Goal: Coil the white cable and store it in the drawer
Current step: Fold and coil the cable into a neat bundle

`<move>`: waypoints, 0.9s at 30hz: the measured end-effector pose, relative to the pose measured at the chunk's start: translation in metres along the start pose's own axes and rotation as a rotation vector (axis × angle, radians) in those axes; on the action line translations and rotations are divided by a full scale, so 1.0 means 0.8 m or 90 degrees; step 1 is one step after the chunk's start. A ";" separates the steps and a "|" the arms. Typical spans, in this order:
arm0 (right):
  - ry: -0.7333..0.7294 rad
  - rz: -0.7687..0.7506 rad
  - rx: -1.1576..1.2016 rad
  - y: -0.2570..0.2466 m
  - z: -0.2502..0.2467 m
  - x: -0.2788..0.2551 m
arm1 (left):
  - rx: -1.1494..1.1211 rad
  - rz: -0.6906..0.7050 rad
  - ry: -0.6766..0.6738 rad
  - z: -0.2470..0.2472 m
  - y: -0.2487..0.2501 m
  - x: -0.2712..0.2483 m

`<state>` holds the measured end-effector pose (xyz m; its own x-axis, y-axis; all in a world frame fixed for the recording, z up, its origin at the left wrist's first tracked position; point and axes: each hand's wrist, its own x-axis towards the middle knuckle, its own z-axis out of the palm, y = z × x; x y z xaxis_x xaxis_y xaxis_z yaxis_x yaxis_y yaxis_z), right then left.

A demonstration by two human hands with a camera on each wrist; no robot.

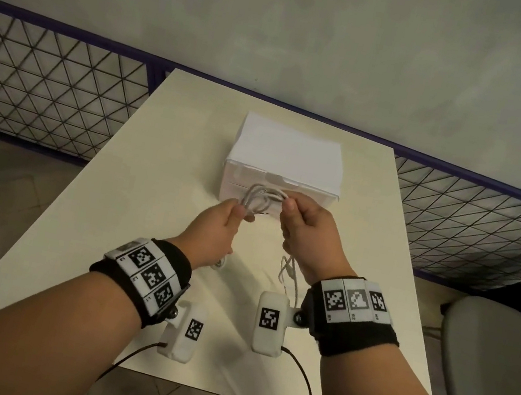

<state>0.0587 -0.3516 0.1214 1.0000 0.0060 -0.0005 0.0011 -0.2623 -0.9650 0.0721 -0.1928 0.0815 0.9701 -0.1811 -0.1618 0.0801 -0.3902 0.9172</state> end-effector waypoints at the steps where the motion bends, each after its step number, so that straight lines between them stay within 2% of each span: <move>1: 0.005 0.011 0.033 -0.004 0.001 0.004 | 0.005 0.006 -0.018 0.004 0.001 -0.003; 4: 0.056 0.045 0.103 -0.014 0.006 0.009 | -0.008 0.011 -0.044 0.010 0.003 -0.009; 7: 0.158 0.067 0.083 -0.010 0.012 0.010 | -0.058 -0.006 -0.019 0.012 0.009 -0.010; 10: 0.200 0.107 0.111 -0.002 0.021 0.009 | -0.125 0.004 -0.001 0.013 0.017 -0.008; 13: 0.199 0.126 0.159 -0.004 0.030 0.006 | -0.161 0.012 0.011 0.017 0.022 -0.007; 18: 0.174 0.124 0.155 -0.010 0.034 0.004 | -0.187 0.007 0.027 0.021 0.025 -0.005; 22: 0.181 0.103 0.135 -0.006 0.032 0.005 | -0.203 -0.010 -0.003 0.020 0.021 -0.002; 27: 0.146 0.105 0.061 0.001 0.039 0.008 | -0.246 -0.045 -0.007 0.021 0.023 0.001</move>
<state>0.0650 -0.3217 0.1123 0.9618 -0.2503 -0.1107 -0.1513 -0.1492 -0.9772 0.0702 -0.2156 0.0921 0.9569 -0.1759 -0.2311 0.2288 -0.0332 0.9729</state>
